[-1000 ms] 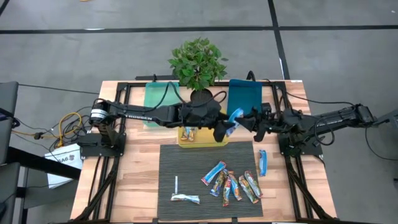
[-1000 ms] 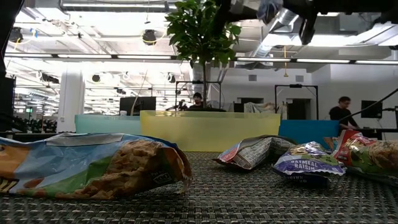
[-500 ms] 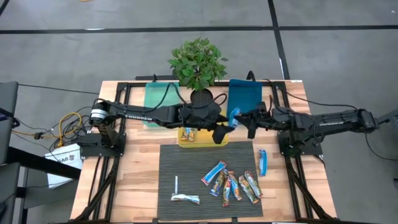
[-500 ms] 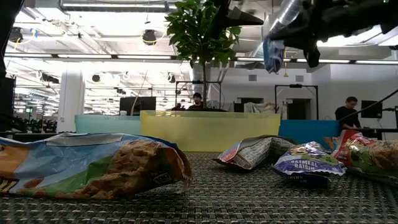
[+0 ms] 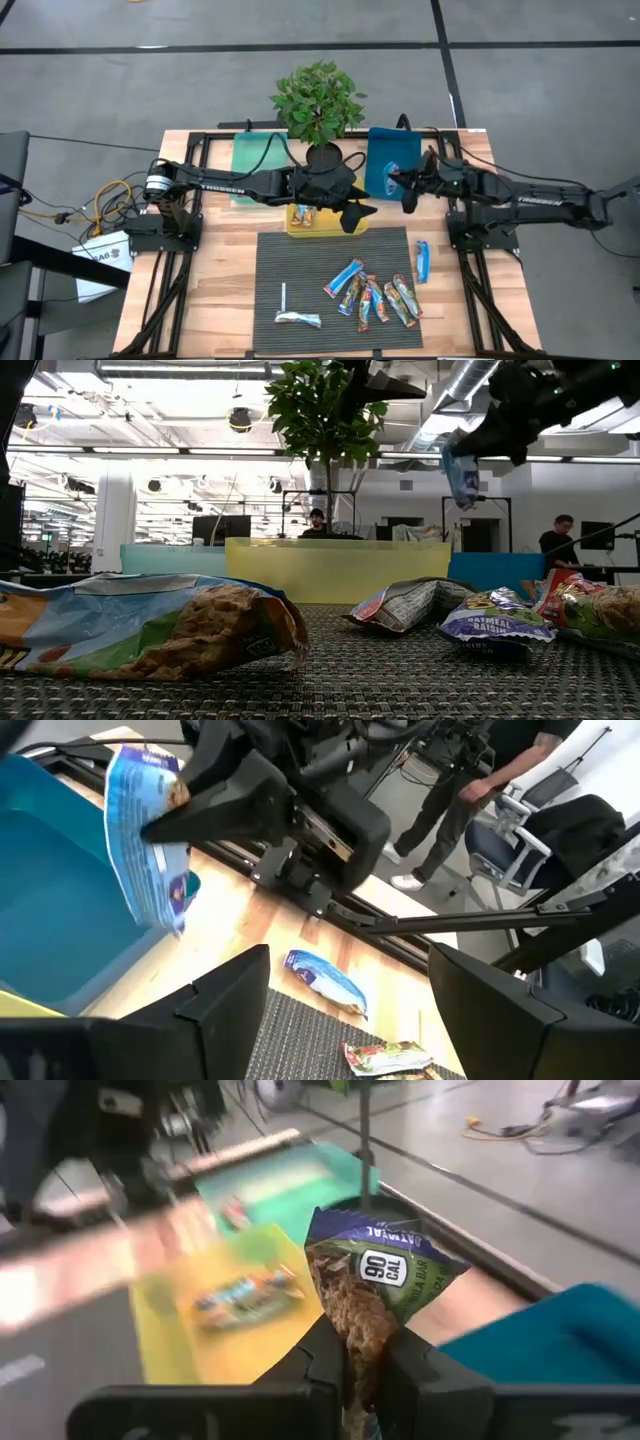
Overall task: Pick and place Granola Bars by type
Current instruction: Put the blue granola bar into the blue bin
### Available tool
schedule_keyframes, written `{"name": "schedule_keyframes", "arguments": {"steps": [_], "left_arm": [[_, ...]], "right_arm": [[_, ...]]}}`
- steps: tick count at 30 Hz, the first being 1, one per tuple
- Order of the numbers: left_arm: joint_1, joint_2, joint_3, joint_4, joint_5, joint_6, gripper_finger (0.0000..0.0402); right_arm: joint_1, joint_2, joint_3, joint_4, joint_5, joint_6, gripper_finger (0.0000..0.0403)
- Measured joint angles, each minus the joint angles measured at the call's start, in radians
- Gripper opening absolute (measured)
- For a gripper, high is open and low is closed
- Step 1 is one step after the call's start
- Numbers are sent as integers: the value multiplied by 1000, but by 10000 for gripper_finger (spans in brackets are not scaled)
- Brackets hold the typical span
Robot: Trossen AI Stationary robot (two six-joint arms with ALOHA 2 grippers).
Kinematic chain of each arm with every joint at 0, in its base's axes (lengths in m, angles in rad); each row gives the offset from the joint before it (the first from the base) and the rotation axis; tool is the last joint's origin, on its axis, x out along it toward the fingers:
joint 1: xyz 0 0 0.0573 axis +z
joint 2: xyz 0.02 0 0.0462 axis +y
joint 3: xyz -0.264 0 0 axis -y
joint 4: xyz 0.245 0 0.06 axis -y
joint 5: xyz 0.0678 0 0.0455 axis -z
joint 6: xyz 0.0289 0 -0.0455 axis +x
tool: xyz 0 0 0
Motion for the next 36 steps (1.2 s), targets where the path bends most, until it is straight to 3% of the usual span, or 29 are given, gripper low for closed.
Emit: {"name": "schedule_keyframes", "arguments": {"steps": [10,18,29,36], "left_arm": [[0,0,0,0,-1,0,265],[0,0,0,0,-3,8,265],[1,0,0,-10,-7,13,265],[1,0,0,-17,-6,16,265]], "right_arm": [[-83,167,234,-345,8,-264,23],[-107,353,370,-554,10,-365,30],[-115,618,455,-639,12,-510,30],[-127,750,455,-642,12,-521,30]]}}
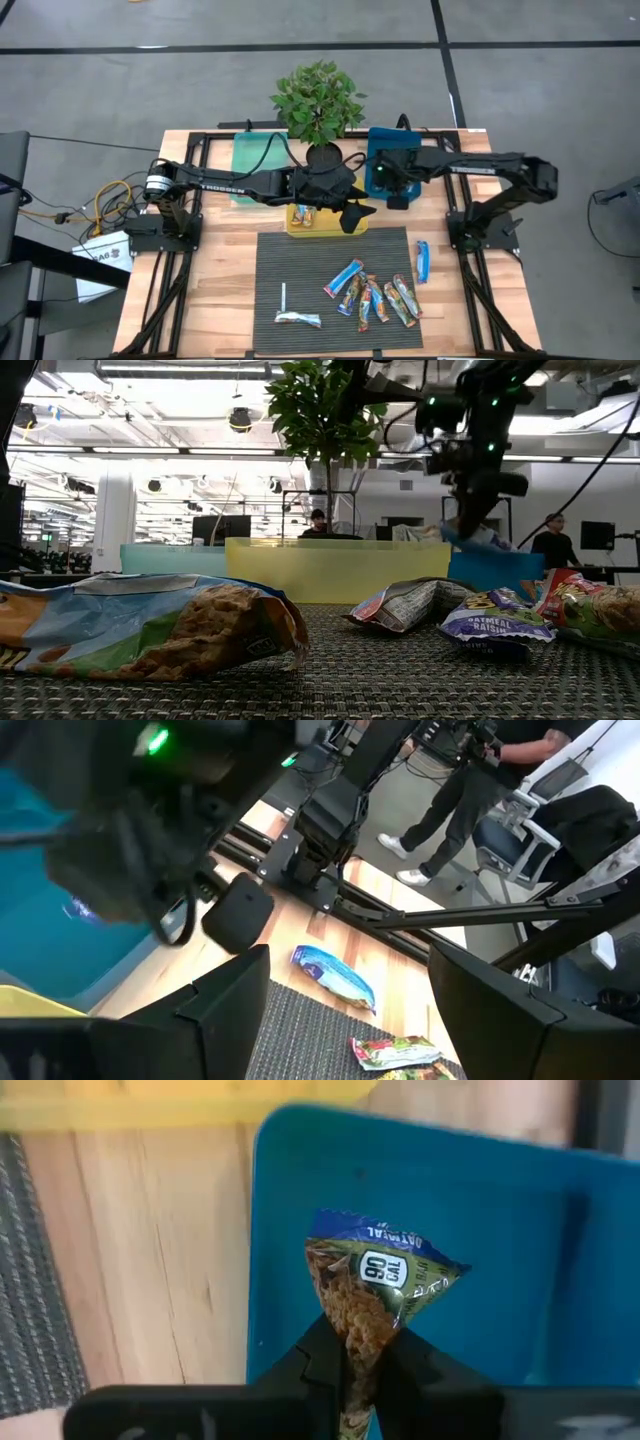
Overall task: Pick and place Granola Bars by type
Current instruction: Put the blue granola bar into the blue bin
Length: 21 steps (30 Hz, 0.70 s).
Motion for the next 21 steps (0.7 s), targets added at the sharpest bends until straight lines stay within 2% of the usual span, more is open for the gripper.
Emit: {"name": "schedule_keyframes", "arguments": {"steps": [9,15,21], "left_arm": [[0,0,0,-6,1,0,265],[0,0,0,-8,3,0,265],[0,0,0,-22,3,0,265]], "right_arm": [[-34,124,-1,2,-3,-27,30],[-42,158,-1,7,-14,-25,32],[-48,160,-1,17,-53,-22,73]]}}
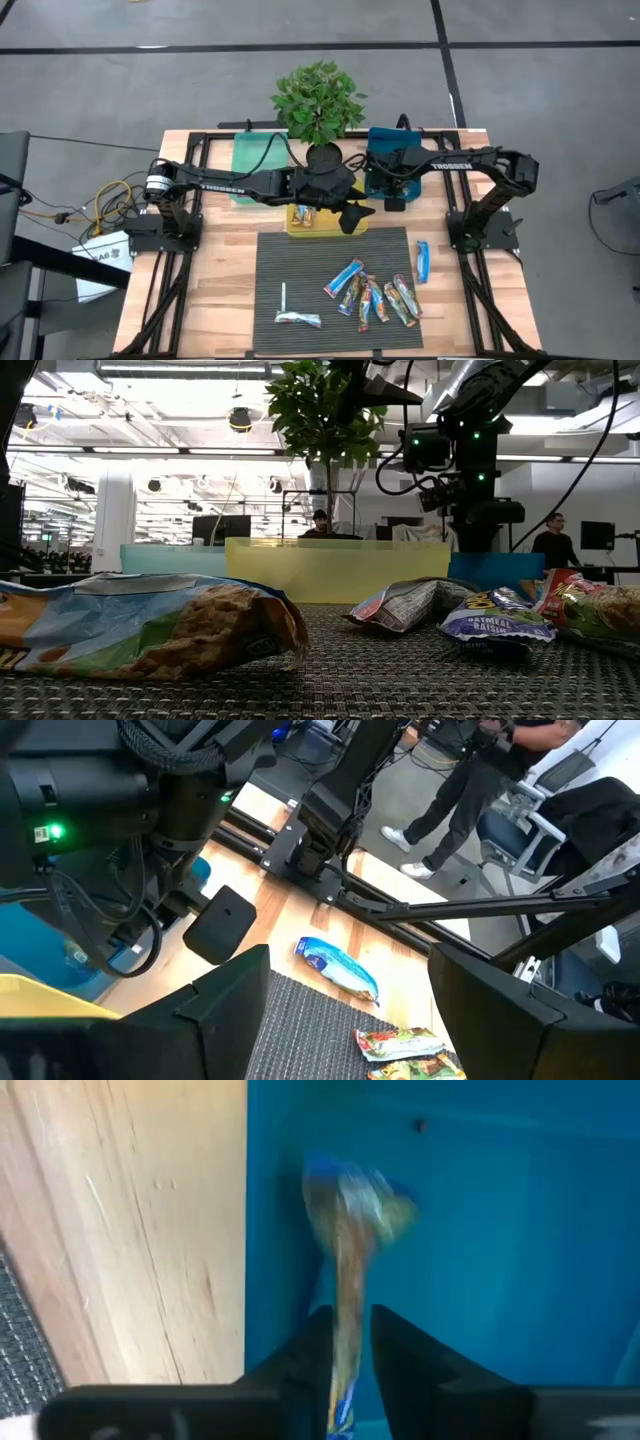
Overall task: Pick and place Granola Bars by type
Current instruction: Put the blue granola bar into the blue bin
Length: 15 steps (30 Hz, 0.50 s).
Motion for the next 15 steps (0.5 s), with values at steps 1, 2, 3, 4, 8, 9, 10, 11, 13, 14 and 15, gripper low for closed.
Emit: {"name": "schedule_keyframes", "arguments": {"steps": [1,2,3,4,8,9,10,11,13,14,15], "left_arm": [[0,0,0,-1,0,0,265],[0,0,0,-2,0,0,265],[0,0,0,-5,0,0,265],[0,0,0,-10,0,0,265],[0,0,0,-22,2,0,265],[0,0,0,-22,2,0,265],[0,0,0,-22,2,0,265],[0,0,0,-22,3,0,265],[0,0,0,-22,3,0,265],[0,0,0,-22,3,0,265],[0,0,0,-22,3,0,265]], "right_arm": [[-1,0,0,0,1,5,83],[-3,0,0,0,1,5,92],[-5,0,0,0,1,5,101],[-6,0,0,0,1,5,110],[-6,0,0,-7,1,6,137],[-6,0,0,-11,1,9,142],[-6,0,3,-18,1,16,145],[-6,0,9,-33,1,25,149],[-6,0,31,-46,-2,40,153],[-6,0,44,-57,-6,51,154],[-6,-3,57,-71,-7,61,155]]}}
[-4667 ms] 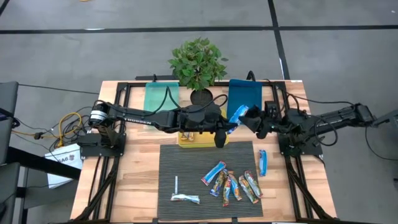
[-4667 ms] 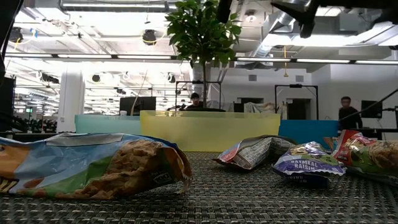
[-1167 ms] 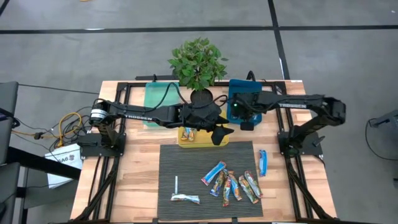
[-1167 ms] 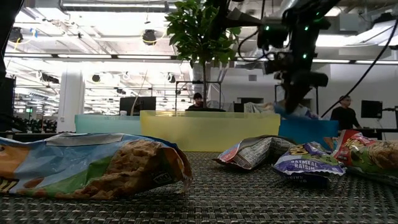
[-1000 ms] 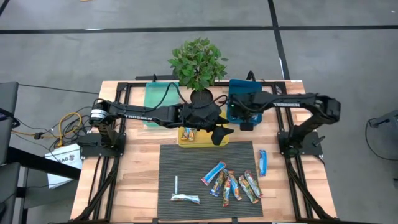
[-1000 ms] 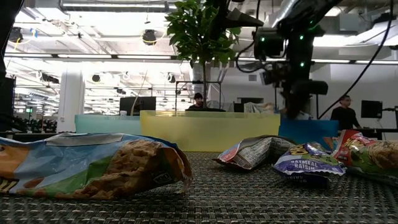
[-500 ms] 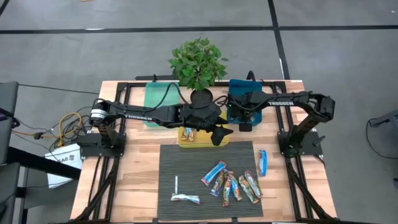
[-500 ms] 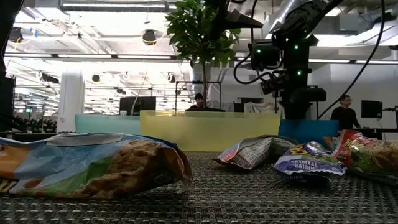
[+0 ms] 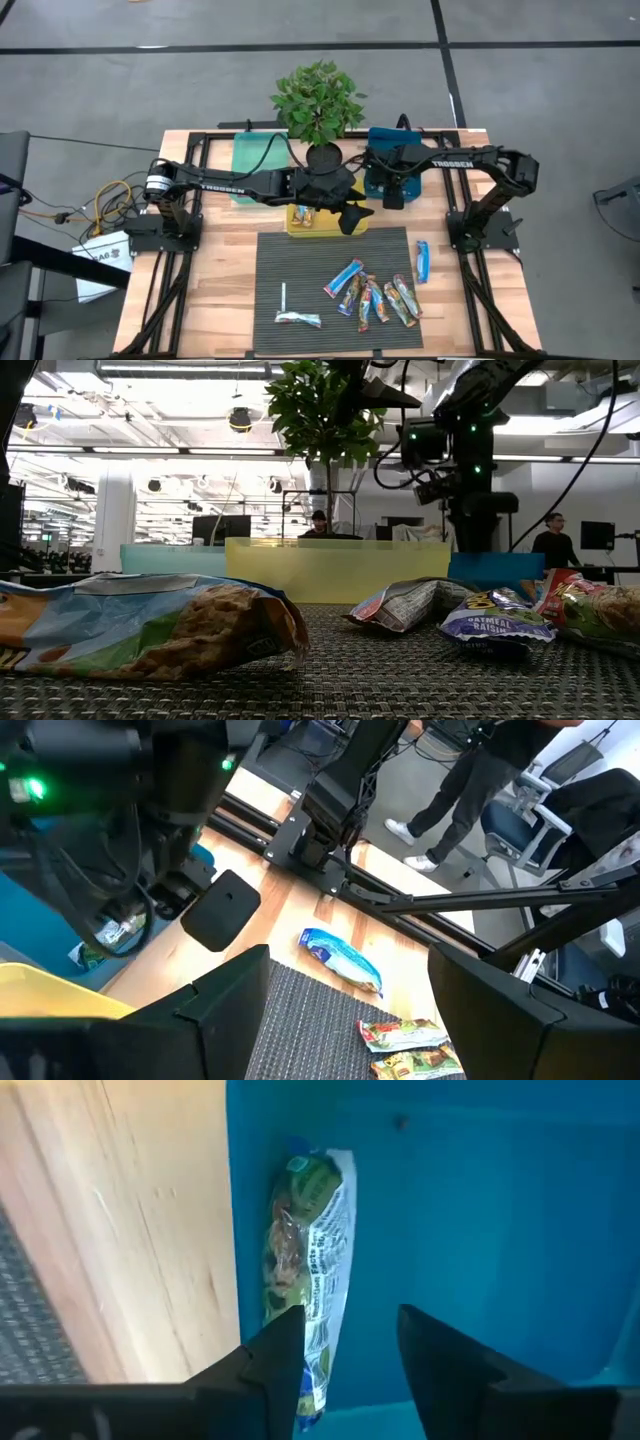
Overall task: Pick and place Granola Bars by type
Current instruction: Put the blue granola bar into the blue bin
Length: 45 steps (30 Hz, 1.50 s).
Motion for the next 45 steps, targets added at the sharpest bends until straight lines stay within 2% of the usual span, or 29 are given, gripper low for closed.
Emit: {"name": "schedule_keyframes", "arguments": {"steps": [4,9,19,22,30,38,45], "left_arm": [[0,0,0,0,1,0,265],[0,0,0,1,27,0,265],[0,0,0,1,31,0,265],[0,0,0,1,68,0,265],[0,-10,0,-5,177,115,265],[6,-105,1,-205,177,264,265],[1,-139,1,-303,178,385,265]], "right_arm": [[0,-43,44,-18,-20,27,152],[0,-164,62,-23,-52,120,141],[37,-446,61,-61,-86,559,134],[75,-515,61,-77,-81,698,134],[230,-621,60,-160,-13,1092,138],[445,-605,53,-409,33,1544,156],[638,-570,3,-446,30,1887,174]]}}
